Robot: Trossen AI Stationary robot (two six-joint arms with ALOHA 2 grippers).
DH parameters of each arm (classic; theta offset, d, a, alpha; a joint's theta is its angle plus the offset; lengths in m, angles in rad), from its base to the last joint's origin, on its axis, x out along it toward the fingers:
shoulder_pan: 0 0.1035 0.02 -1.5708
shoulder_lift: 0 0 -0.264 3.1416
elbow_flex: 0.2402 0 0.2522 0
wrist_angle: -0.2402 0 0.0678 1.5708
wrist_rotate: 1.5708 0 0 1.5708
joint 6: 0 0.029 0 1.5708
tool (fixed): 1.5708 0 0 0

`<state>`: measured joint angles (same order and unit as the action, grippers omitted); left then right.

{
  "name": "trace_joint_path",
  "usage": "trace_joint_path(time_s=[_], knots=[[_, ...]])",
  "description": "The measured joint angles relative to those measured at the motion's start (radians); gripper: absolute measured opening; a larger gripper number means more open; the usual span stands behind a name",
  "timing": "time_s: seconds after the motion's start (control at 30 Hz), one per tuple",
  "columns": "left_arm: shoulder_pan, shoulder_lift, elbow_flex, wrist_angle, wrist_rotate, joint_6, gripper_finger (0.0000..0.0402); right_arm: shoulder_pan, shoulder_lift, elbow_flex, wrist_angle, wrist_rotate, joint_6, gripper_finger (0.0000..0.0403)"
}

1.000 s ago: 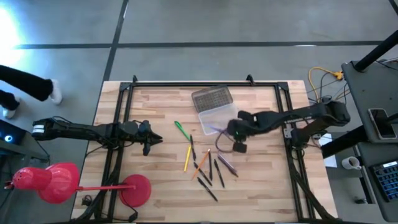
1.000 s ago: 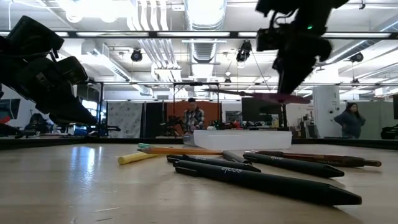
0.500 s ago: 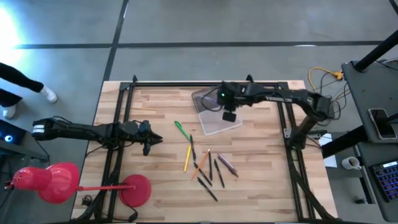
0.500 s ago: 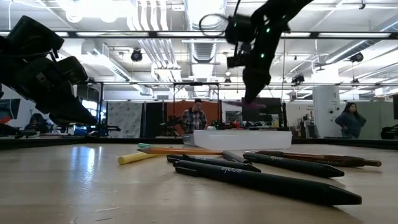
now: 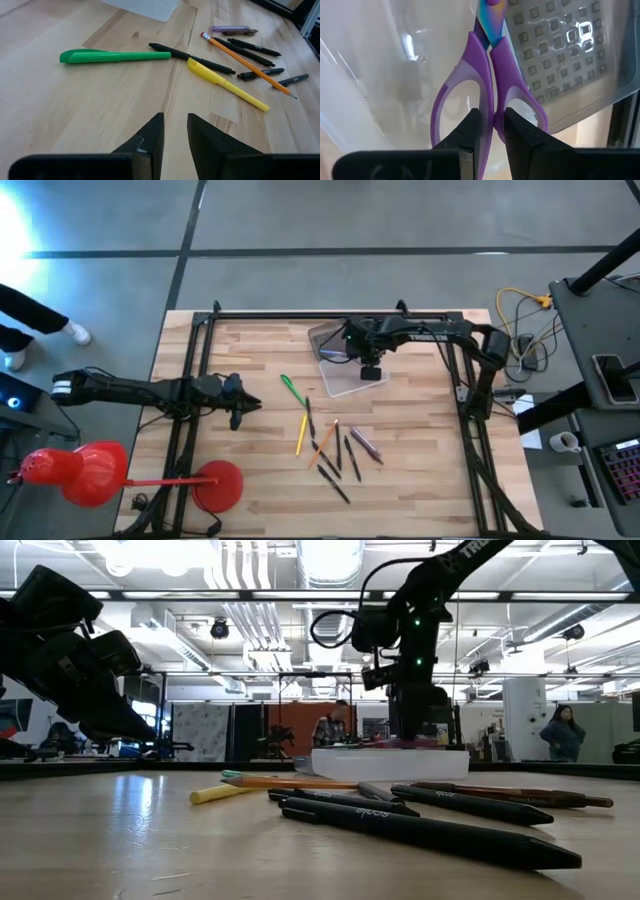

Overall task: Pick & place school supplies into a supply box
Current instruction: Put the purple scissors into the gray supply box

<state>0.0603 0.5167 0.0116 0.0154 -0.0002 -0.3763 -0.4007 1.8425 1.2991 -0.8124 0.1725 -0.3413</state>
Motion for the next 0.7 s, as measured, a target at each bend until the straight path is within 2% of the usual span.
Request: trace_joint_path(time_s=[0.3,0.6,0.7], knots=[[0.000,0.000,0.000,0.000,0.000,0.000,0.0069,0.004,-0.006,-0.001,-0.052,0.002,-0.035,0.0049],[0.000,0.000,0.000,0.000,0.000,0.000,0.0069,0.033,-0.063,-0.006,-0.044,0.001,0.029,0.0051],[0.000,0.000,0.000,0.000,0.000,0.000,0.0069,0.049,-0.063,-0.013,-0.043,-0.031,0.047,0.0050]])
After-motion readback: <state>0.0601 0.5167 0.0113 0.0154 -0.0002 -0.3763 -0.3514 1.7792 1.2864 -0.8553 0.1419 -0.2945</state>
